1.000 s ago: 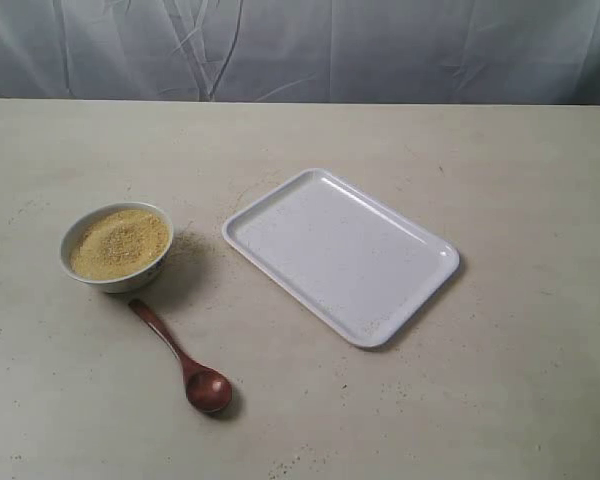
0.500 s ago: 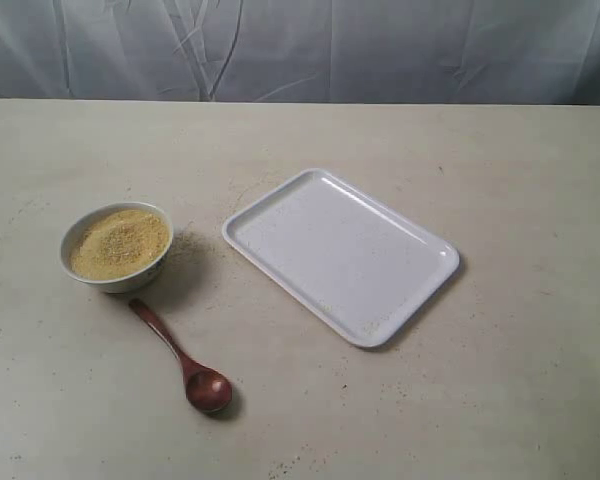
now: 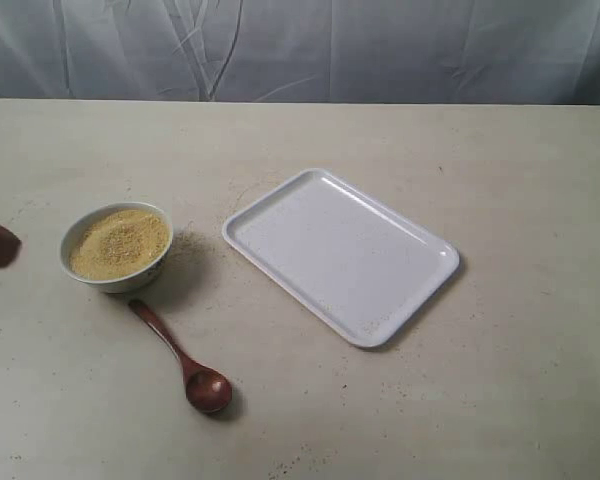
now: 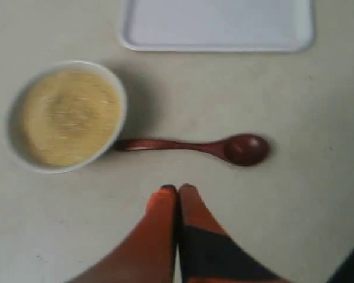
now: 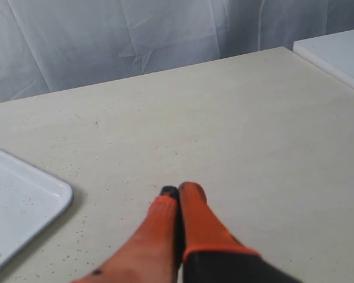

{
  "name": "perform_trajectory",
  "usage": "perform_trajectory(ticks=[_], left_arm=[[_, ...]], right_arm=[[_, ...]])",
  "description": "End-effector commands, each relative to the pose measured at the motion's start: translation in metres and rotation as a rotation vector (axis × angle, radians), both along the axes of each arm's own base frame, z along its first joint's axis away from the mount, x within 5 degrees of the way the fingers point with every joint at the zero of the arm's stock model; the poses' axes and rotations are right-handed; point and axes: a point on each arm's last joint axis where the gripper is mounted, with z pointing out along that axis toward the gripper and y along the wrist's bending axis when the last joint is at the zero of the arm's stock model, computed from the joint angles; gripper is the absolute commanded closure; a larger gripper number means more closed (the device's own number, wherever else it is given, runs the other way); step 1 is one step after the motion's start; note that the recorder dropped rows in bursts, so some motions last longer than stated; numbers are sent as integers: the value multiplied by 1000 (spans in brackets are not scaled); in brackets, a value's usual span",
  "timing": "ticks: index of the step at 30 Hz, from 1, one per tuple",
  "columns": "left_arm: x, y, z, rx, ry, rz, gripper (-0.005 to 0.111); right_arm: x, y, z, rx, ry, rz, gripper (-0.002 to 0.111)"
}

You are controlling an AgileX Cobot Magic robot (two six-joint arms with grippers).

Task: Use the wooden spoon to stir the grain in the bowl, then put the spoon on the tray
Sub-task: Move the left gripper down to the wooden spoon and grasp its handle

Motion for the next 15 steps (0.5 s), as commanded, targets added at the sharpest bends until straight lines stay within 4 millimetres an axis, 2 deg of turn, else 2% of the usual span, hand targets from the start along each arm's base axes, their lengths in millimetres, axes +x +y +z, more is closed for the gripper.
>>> perform_trajectory(ticks=[1, 7, 8, 9, 10, 12, 15], left_arm=[[12, -26, -23, 131, 94, -264, 107], [29, -65, -57, 317, 37, -592, 107], [36, -80, -71, 353, -9, -696, 107], [40, -87, -77, 372, -41, -732, 107], [49, -97, -91, 414, -95, -813, 107], [55, -104, -105, 446, -118, -881, 103], [62, -109, -123, 482, -114, -954, 91]], right_arm=[[0, 0, 0, -5, -10, 4, 108], [0, 0, 0, -5, -10, 4, 108], [0, 0, 0, -5, -10, 4, 108], [0, 0, 0, -5, -10, 4, 108], [0, 0, 0, -5, -10, 4, 108], [0, 0, 0, -5, -10, 4, 108], [0, 0, 0, -5, -10, 4, 108]])
